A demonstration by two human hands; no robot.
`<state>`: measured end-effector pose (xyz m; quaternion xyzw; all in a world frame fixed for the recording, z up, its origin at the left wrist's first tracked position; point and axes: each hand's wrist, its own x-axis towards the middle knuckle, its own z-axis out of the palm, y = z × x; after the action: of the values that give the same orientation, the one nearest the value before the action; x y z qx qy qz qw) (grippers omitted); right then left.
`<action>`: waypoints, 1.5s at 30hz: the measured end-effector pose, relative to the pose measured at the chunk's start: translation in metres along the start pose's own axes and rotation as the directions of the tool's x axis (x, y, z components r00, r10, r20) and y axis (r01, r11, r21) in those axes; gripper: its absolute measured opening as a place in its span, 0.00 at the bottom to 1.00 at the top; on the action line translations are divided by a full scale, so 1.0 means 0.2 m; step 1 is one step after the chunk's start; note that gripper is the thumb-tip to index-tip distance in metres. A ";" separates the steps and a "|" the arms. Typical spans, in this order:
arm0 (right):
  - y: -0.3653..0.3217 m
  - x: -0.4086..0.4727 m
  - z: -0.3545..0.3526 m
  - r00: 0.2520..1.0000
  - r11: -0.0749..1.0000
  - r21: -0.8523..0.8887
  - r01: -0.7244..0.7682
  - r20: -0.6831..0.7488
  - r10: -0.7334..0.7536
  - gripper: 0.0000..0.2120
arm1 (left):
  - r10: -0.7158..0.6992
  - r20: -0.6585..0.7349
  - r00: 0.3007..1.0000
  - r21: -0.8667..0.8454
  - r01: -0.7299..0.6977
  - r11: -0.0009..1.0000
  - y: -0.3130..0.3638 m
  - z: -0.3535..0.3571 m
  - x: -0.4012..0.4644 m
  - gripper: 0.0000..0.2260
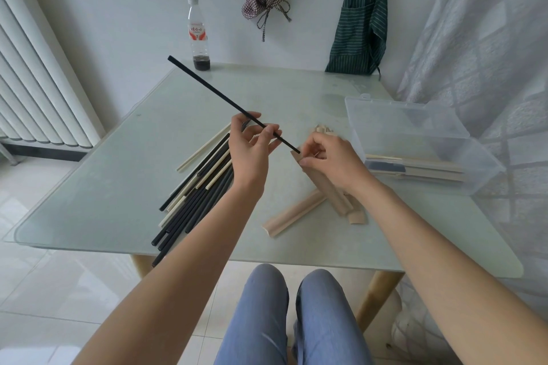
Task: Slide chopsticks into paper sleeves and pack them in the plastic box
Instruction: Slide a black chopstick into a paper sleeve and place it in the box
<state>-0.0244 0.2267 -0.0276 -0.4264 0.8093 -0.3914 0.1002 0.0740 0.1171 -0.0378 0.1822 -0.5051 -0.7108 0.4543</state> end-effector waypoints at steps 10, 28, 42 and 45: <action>-0.03 -0.01 -0.02 0.999 1.000 0.011 0.024 0.038 -0.025 0.10 | -0.026 0.061 0.998 0.045 0.023 0.999 0.01 0.01 0.00 0.10; -0.04 0.00 -0.01 1.000 0.988 0.151 -0.002 -0.010 0.004 0.07 | -0.022 0.044 0.999 0.149 0.015 0.989 0.04 0.02 0.04 0.10; -0.06 0.00 -0.01 0.997 0.962 0.273 -0.003 -0.077 0.025 0.08 | 0.000 0.071 0.997 0.140 -0.010 0.990 0.07 0.03 0.03 0.11; -0.07 0.00 -0.02 0.997 0.966 0.259 0.006 -0.075 0.014 0.08 | -0.019 0.067 0.998 0.135 0.009 0.991 0.07 0.02 0.04 0.11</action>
<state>-0.0169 0.2243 -0.0153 -0.3929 0.7553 -0.5094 0.1250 0.0731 0.1122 -0.0214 0.1917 -0.5659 -0.6841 0.4184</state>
